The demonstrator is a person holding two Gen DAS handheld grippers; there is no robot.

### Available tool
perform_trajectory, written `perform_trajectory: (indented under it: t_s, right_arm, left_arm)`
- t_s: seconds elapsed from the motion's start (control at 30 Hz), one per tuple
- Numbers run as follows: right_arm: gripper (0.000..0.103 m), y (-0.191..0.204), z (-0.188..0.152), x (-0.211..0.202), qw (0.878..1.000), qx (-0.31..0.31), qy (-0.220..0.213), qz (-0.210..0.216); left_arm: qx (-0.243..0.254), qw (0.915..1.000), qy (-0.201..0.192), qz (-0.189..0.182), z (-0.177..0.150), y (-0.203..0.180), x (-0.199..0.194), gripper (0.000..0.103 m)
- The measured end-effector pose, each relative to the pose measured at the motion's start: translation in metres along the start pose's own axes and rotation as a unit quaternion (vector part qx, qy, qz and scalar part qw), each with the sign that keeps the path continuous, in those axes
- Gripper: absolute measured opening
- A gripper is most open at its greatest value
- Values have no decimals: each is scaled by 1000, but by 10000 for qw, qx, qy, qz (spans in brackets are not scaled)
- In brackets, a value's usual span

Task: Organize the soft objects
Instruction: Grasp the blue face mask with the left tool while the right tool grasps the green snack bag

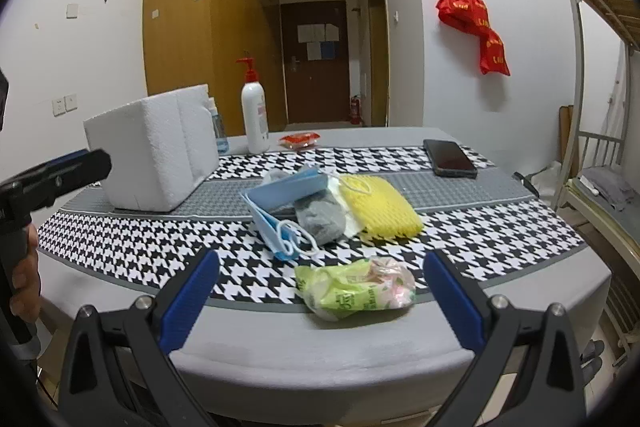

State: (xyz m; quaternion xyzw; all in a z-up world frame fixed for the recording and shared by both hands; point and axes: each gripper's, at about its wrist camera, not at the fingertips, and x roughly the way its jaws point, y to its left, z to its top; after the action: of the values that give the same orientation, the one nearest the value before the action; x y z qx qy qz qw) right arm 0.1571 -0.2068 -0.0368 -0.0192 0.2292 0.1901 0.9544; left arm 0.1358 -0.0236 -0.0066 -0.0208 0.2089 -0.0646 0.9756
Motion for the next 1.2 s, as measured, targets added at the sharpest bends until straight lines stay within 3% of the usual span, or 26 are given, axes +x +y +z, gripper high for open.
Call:
perform_trajectory:
  t_s: [0.33,0.57,0.87,1.1,1.2]
  right_arm:
    - [103,-16,-3,16,9998,145,156,-2]
    - [103,-22,-2,24,9996,199,221,-23]
    - [103,-24,-3,36,9989,82,463,-78]
    - [103,-27,-2,41,9987,76,499,-116]
    - [103,-28,-2,44,9986,84,509,-126]
  left_arm:
    - [115,9971,727,-178,14,-5,51,102]
    - [271,9947,968,-224,20,-11,74,102]
    - [227,9861,1589,-423,18,-10,115,102]
    - [83,9792,1959,-516,18,-5,144,96]
    - [106,9762,2102,-526,14,-4,154,88]
